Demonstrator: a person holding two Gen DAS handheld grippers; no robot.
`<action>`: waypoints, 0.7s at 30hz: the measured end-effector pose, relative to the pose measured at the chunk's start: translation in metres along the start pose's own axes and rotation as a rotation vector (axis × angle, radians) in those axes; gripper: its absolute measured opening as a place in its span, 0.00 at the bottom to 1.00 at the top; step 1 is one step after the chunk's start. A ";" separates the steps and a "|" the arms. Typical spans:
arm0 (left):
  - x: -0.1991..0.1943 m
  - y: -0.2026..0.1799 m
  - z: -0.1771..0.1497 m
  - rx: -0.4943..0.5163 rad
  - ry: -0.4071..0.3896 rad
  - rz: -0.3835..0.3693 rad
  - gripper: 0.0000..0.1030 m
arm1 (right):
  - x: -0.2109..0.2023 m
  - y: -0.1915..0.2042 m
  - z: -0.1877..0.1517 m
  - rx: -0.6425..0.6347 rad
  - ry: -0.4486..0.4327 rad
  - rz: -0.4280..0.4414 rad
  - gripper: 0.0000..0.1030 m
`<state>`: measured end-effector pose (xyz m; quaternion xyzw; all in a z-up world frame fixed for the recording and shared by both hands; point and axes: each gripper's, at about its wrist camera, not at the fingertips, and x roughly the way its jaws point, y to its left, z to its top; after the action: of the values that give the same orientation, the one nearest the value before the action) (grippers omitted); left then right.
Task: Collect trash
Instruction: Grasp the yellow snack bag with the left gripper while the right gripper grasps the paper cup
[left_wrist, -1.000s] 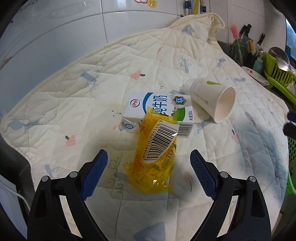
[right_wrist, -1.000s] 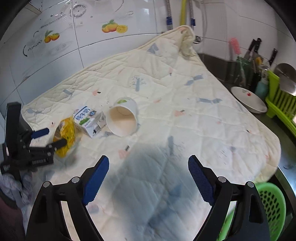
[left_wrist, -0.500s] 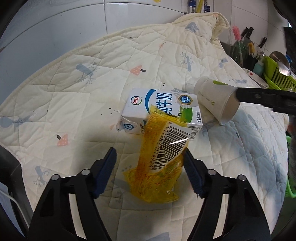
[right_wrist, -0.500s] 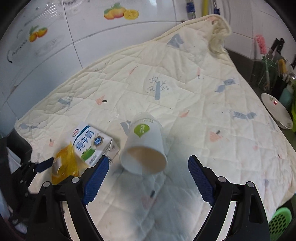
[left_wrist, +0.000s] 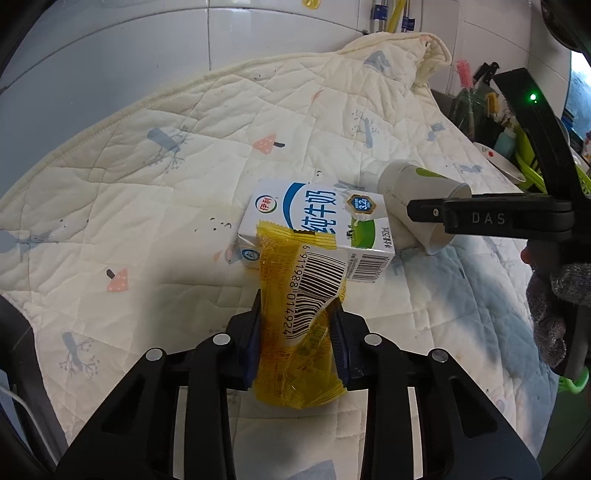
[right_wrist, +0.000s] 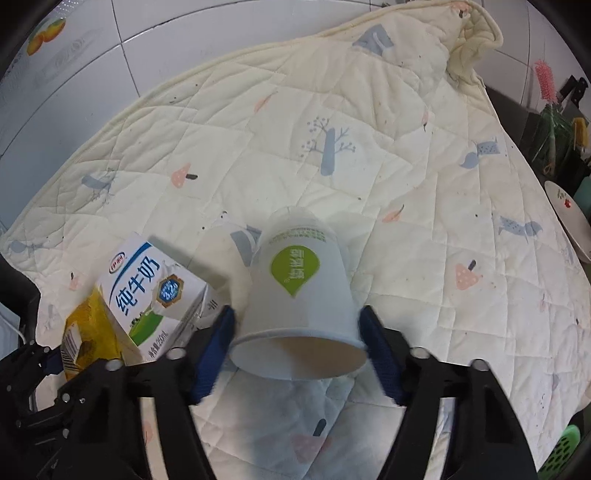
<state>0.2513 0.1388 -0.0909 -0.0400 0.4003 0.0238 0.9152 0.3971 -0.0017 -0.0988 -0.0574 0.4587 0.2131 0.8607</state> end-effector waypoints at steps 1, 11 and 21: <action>-0.002 0.000 0.000 0.001 -0.004 -0.002 0.28 | -0.002 0.000 -0.002 -0.004 -0.003 -0.001 0.60; -0.033 -0.006 -0.003 0.001 -0.041 -0.043 0.25 | -0.050 0.004 -0.024 -0.055 -0.036 0.001 0.57; -0.068 -0.036 -0.012 0.036 -0.072 -0.112 0.25 | -0.106 -0.014 -0.072 -0.025 -0.083 0.017 0.56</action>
<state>0.1992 0.1015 -0.0476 -0.0451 0.3647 -0.0330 0.9295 0.2960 -0.0684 -0.0554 -0.0554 0.4202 0.2285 0.8764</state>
